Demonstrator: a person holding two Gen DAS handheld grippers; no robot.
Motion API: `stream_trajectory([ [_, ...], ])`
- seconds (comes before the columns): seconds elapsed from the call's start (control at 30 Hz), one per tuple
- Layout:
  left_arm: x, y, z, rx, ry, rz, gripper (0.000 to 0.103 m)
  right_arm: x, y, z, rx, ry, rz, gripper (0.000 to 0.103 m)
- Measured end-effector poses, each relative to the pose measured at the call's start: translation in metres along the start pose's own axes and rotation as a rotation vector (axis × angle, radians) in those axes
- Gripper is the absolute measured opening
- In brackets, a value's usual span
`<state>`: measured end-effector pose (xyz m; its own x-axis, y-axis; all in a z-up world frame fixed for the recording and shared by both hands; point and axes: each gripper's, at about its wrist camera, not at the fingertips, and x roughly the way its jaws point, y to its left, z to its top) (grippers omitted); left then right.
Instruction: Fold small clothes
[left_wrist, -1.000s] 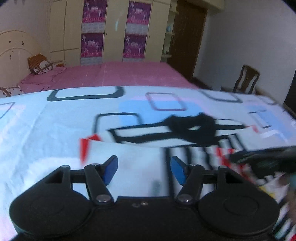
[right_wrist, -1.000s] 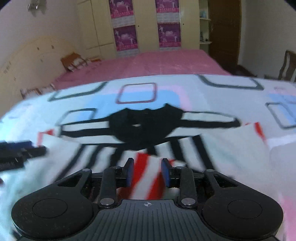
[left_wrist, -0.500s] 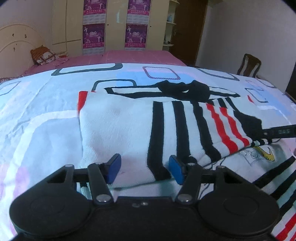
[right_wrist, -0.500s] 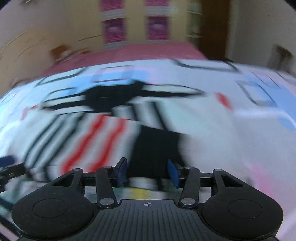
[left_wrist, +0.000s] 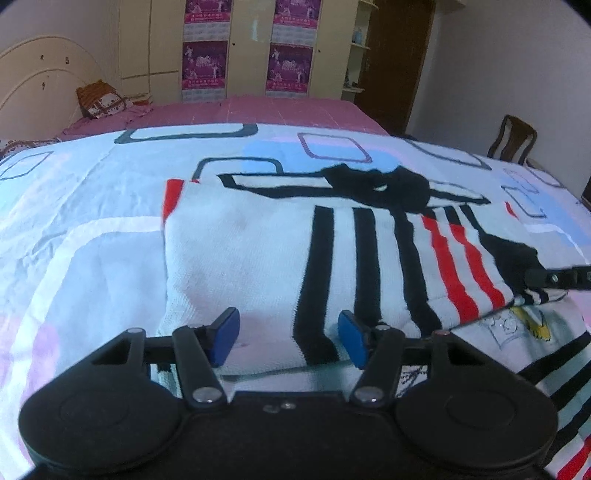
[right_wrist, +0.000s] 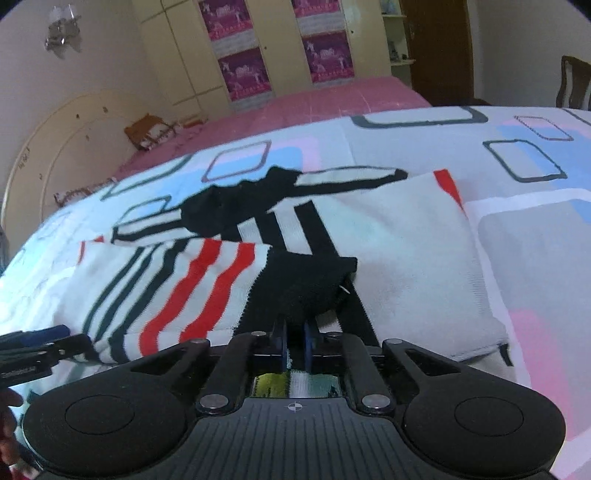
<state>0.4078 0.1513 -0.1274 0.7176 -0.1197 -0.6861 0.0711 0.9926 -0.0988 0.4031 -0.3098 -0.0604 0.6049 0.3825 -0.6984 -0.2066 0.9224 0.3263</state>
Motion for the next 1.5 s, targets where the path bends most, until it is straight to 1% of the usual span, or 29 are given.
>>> stream_trajectory([
  [0.1, 0.003, -0.003, -0.002, 0.036, 0.013, 0.013, 0.059, 0.006, -0.002, -0.007, -0.006, 0.044, -0.021, 0.007],
  [0.13, 0.005, -0.007, -0.003, 0.058, 0.018, 0.024, 0.059, 0.008, -0.001, -0.010, -0.013, 0.042, -0.024, 0.007],
  [0.2, 0.005, -0.009, -0.002, 0.065, 0.024, 0.035, 0.060, 0.007, 0.000, -0.006, -0.013, 0.029, -0.037, 0.008],
  [0.23, 0.005, -0.009, -0.001, 0.061, 0.028, 0.037, 0.060, 0.004, 0.000, -0.004, -0.005, 0.017, -0.055, 0.012],
  [0.27, 0.005, -0.009, -0.001, 0.061, 0.032, 0.039, 0.060, -0.002, 0.001, -0.003, -0.012, -0.017, -0.114, 0.030],
  [0.3, 0.005, -0.010, 0.000, 0.061, 0.036, 0.042, 0.060, -0.012, 0.004, -0.002, -0.031, -0.079, -0.179, 0.041],
  [0.33, 0.005, -0.011, -0.001, 0.063, 0.037, 0.046, 0.060, -0.018, 0.005, 0.000, -0.039, -0.117, -0.183, 0.041],
  [0.37, 0.006, -0.012, -0.001, 0.066, 0.036, 0.050, 0.061, -0.020, 0.005, 0.002, -0.029, -0.117, -0.126, 0.041],
  [0.4, 0.006, -0.012, -0.001, 0.069, 0.035, 0.056, 0.061, -0.017, 0.005, 0.002, -0.025, -0.090, -0.064, 0.041],
  [0.43, 0.006, -0.014, -0.002, 0.072, 0.034, 0.061, 0.062, -0.009, 0.007, 0.002, -0.044, -0.052, -0.047, 0.041],
  [0.47, 0.006, -0.015, -0.002, 0.077, 0.034, 0.067, 0.062, 0.000, 0.010, 0.000, -0.075, -0.010, -0.062, 0.040],
  [0.5, 0.006, -0.017, -0.002, 0.081, 0.035, 0.073, 0.062, 0.012, 0.012, -0.004, -0.120, 0.047, -0.102, 0.039],
  [0.53, 0.006, -0.017, -0.002, 0.084, 0.036, 0.077, 0.062, 0.014, 0.014, -0.007, -0.156, 0.039, -0.114, 0.039],
  [0.6, 0.004, -0.018, -0.001, 0.087, 0.045, 0.085, 0.063, 0.008, 0.016, -0.003, -0.153, 0.048, -0.130, 0.039],
  [0.63, 0.001, -0.020, 0.000, 0.092, 0.050, 0.101, 0.070, -0.001, 0.015, -0.002, -0.144, 0.027, -0.142, 0.039],
  [0.67, -0.004, -0.023, 0.001, 0.104, 0.048, 0.133, 0.084, -0.010, 0.013, -0.002, -0.132, 0.006, -0.142, 0.039],
  [0.73, -0.016, -0.029, -0.003, 0.131, 0.024, 0.191, 0.099, -0.030, 0.004, -0.005, -0.105, -0.018, -0.113, 0.039],
  [0.77, -0.024, -0.032, -0.006, 0.136, 0.012, 0.205, 0.099, -0.037, 0.000, -0.006, -0.099, -0.020, -0.114, 0.041],
  [0.8, -0.030, -0.033, -0.009, 0.136, 0.008, 0.204, 0.099, -0.044, -0.002, -0.008, -0.097, -0.023, -0.118, 0.054],
  [0.87, -0.041, -0.035, -0.016, 0.134, 0.010, 0.210, 0.099, -0.065, -0.007, -0.013, -0.108, -0.057, -0.131, 0.069],
  [0.9, -0.047, -0.036, -0.022, 0.134, 0.010, 0.216, 0.099, -0.074, -0.009, -0.016, -0.112, -0.068, -0.138, 0.069],
  [1.07, -0.073, -0.044, -0.046, 0.126, 0.019, 0.229, 0.099, -0.113, -0.023, -0.040, -0.098, -0.081, -0.116, 0.069],
  [1.27, -0.106, -0.052, -0.080, 0.123, 0.030, 0.242, 0.098, -0.144, -0.041, -0.076, -0.048, -0.045, -0.074, 0.069],
  [1.5, -0.145, -0.049, -0.122, 0.080, 0.046, 0.238, 0.095, -0.182, -0.060, -0.119, 0.011, -0.017, -0.023, 0.069],
])
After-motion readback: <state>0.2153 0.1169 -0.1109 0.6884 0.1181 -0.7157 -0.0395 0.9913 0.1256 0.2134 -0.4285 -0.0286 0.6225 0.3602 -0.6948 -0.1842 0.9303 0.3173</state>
